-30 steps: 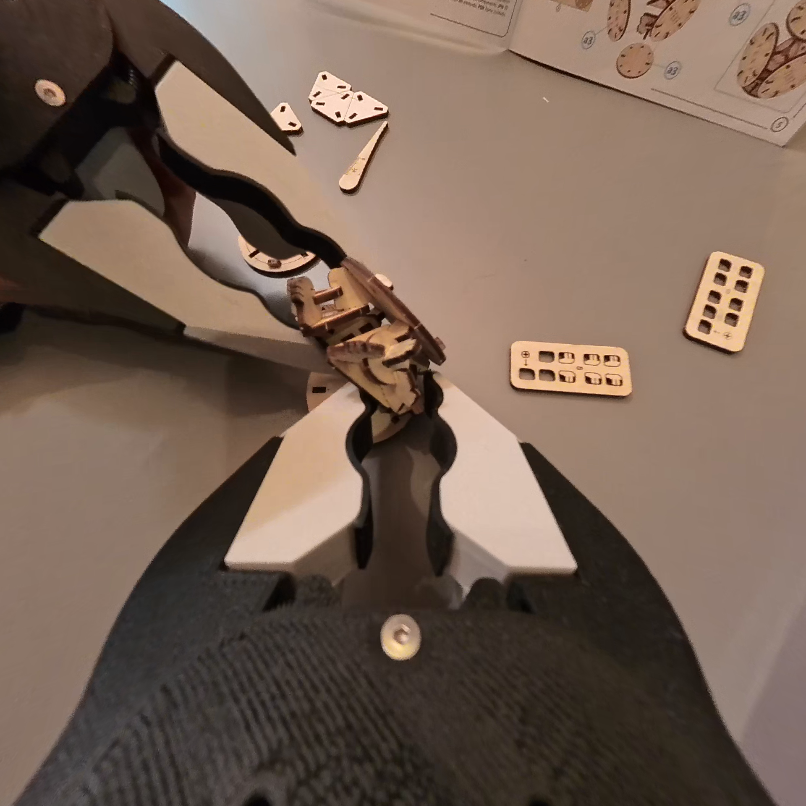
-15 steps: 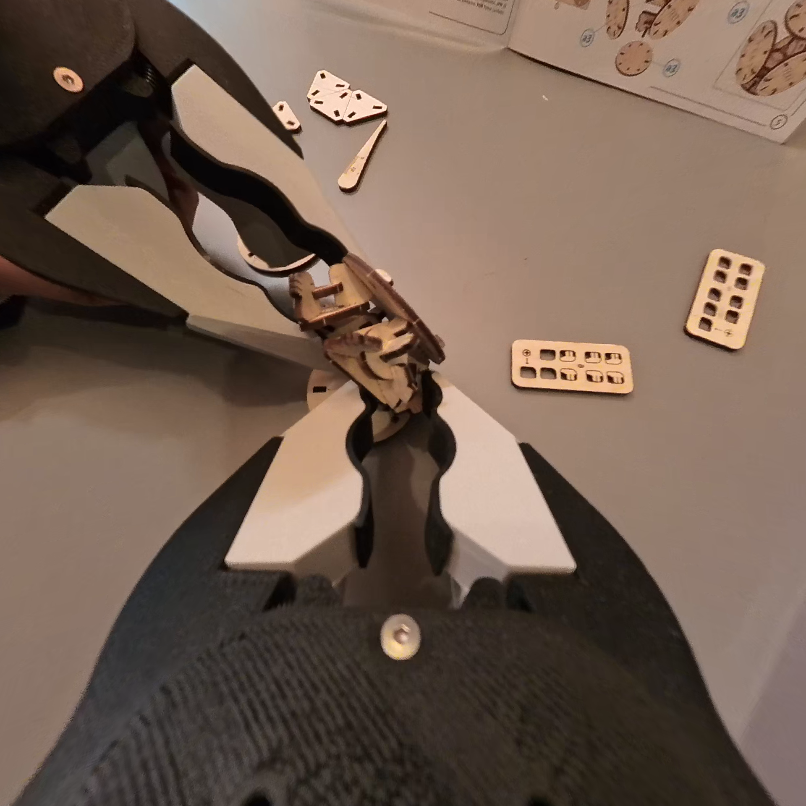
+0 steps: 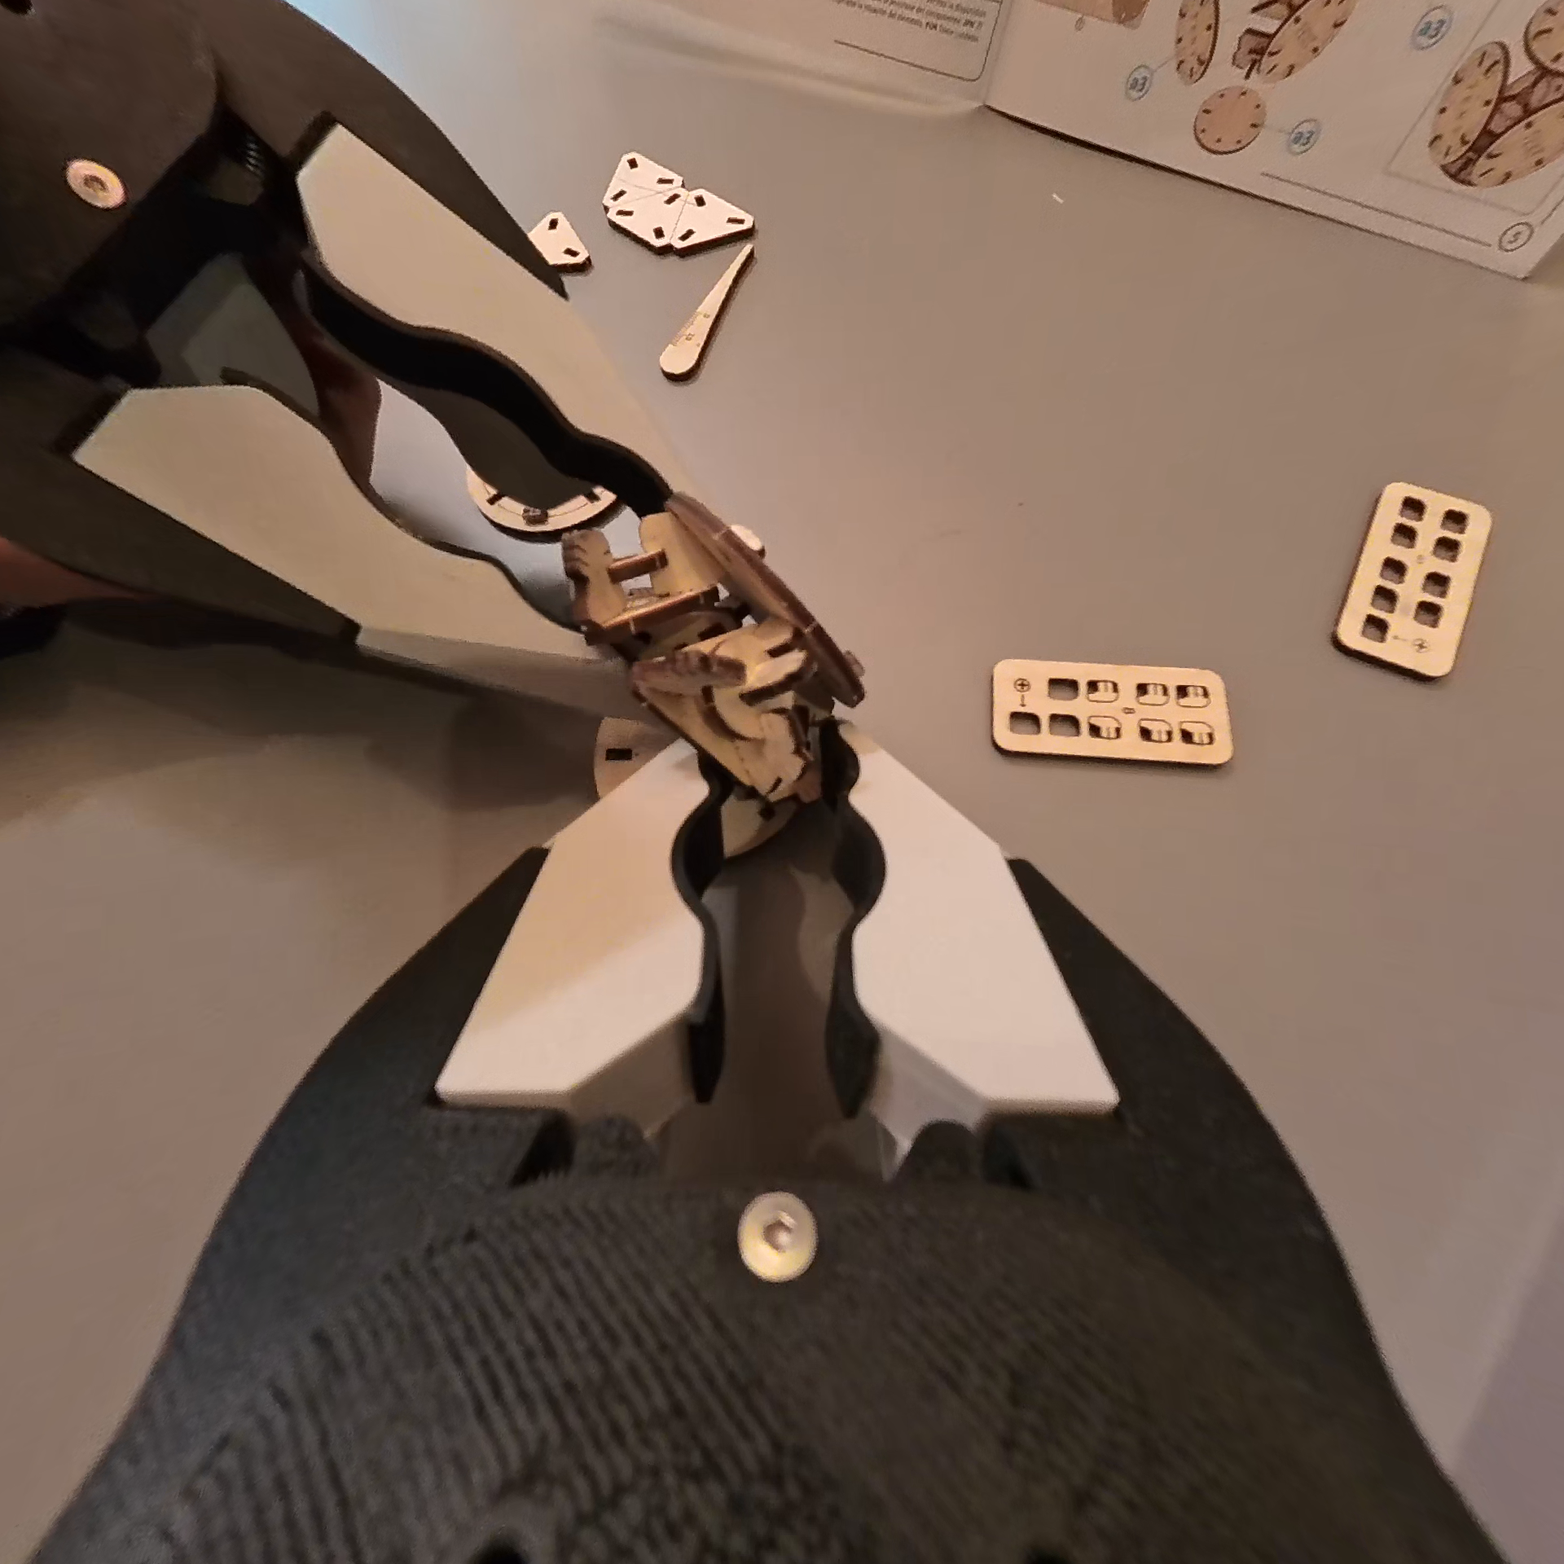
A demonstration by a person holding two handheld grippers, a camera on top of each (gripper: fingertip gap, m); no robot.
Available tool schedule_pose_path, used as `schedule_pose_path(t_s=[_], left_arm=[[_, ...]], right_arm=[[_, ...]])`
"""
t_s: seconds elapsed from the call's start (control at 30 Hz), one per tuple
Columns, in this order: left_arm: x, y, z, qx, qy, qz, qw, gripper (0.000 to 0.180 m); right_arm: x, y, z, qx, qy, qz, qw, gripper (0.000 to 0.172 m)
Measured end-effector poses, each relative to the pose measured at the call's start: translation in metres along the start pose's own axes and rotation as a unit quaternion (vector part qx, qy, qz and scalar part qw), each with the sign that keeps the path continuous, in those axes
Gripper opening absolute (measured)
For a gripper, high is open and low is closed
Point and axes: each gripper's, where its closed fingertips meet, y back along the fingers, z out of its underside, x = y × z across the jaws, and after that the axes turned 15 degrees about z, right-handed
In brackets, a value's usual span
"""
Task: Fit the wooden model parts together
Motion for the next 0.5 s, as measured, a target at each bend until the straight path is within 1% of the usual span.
schedule_pose_path(t_s=[0.1, 0.33, 0.5], left_arm=[[0.0000, -0.0005, -0.0007, 0.006, 0.017, 0.008, 1.000, 0.028], [0.0007, -0.0005, -0.0002, 0.008, 0.029, 0.017, 0.999, 0.028], [0.0006, 0.0001, -0.0006, 0.010, 0.026, 0.004, 1.000, 0.028]], right_arm=[[0.0002, 0.0000, 0.0000, 0.000, 0.000, 0.001, 1.000, 0.019], [0.0001, -0.0001, -0.0001, 0.001, 0.004, 0.006, 1.000, 0.019], [0.0001, 0.0000, -0.0001, 0.002, 0.005, 0.007, 1.000, 0.019]])
